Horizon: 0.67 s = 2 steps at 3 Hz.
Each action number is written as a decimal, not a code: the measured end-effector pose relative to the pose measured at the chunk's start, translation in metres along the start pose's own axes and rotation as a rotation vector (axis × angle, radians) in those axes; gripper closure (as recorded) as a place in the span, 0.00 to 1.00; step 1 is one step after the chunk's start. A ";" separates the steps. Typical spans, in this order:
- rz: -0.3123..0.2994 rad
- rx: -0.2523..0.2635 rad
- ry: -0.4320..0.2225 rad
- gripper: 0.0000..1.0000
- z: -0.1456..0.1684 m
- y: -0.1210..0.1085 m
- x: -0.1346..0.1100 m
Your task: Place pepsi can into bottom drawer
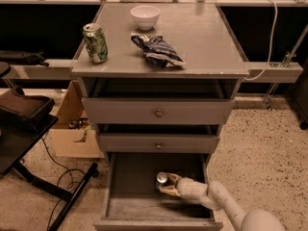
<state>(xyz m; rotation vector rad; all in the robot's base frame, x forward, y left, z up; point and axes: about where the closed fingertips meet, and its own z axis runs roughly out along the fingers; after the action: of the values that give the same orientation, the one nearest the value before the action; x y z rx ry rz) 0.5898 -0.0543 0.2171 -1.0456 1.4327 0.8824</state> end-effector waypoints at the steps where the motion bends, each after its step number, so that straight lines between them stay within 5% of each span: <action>1: 0.000 0.000 0.000 0.16 0.000 0.000 0.000; 2: 0.000 0.000 0.000 0.00 0.000 0.000 0.000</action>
Offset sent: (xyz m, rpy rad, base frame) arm 0.0000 0.0000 0.0000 0.0000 0.0000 0.0000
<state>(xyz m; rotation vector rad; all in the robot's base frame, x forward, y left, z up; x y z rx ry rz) 0.5898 -0.0542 0.2171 -1.0456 1.4326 0.8826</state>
